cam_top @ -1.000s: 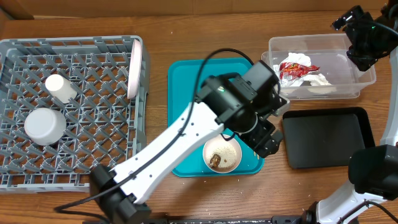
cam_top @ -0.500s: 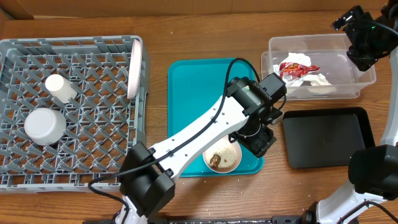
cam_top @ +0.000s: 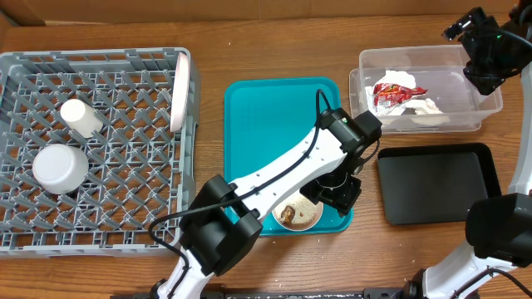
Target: Sort waste into correct bins and load items into the dishwasher
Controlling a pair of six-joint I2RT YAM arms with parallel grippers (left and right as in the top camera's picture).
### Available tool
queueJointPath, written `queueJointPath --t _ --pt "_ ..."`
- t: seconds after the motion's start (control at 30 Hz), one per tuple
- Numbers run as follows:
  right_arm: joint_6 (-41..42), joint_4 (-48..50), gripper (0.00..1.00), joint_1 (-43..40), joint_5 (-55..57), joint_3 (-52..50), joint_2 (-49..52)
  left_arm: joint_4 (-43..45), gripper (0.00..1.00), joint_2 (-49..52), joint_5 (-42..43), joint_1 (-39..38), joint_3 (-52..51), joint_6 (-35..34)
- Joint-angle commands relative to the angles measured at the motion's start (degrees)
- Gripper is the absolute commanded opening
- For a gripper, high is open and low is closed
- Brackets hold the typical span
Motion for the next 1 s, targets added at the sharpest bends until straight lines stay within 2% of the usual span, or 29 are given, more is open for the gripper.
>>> queueJointPath --t 0.0,0.23,0.53,0.67,0.97 --pt "0.0 0.3 1.0 -0.3 -0.2 1.2 -0.4 0.5 0.59 2.6 -1.4 -0.4 -0.4 -4.9" --pt "0.0 0.3 1.0 -0.3 -0.2 1.2 -0.4 0.4 0.51 4.1 -2.5 -0.5 -0.5 -9.6" --pt "0.0 0.3 1.0 -0.3 -0.2 1.2 -0.4 1.1 0.56 4.1 -7.8 -0.5 -0.9 -14.3" --pt "0.0 0.3 1.0 -0.3 -0.2 1.2 -0.4 4.1 0.56 4.1 -11.1 -0.5 -2.4 -16.8" --pt "0.0 0.3 1.0 -0.3 -0.2 1.2 -0.4 7.6 0.54 4.1 -11.7 -0.3 -4.5 -16.9"
